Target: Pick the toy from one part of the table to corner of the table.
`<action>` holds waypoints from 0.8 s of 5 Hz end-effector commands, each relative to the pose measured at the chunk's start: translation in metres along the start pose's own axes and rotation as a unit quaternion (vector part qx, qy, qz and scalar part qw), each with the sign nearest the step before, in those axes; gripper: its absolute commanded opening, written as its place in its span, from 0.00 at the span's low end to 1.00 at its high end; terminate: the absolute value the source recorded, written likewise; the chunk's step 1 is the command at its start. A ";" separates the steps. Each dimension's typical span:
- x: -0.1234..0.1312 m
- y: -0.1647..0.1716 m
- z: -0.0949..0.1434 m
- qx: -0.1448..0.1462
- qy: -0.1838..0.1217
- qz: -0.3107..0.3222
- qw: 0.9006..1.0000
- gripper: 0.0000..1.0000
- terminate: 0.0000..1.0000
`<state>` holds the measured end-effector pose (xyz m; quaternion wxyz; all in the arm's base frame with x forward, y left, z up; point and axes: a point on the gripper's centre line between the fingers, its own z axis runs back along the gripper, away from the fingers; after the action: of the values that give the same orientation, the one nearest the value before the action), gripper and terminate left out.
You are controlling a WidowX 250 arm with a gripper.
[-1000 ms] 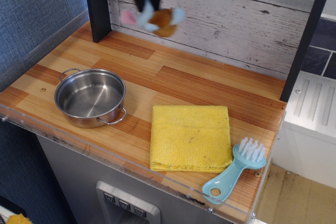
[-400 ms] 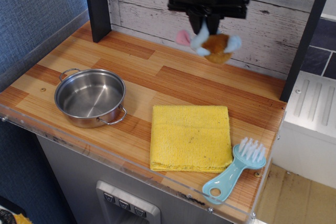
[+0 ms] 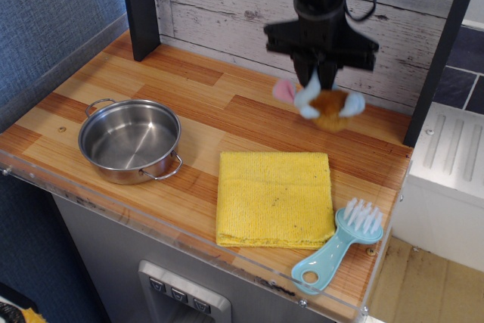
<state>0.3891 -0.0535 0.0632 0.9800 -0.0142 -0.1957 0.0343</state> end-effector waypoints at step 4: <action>-0.002 -0.009 -0.004 0.042 -0.015 0.012 0.999 1.00 0.00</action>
<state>0.3906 -0.0621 0.0388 0.9812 0.0316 -0.1832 0.0525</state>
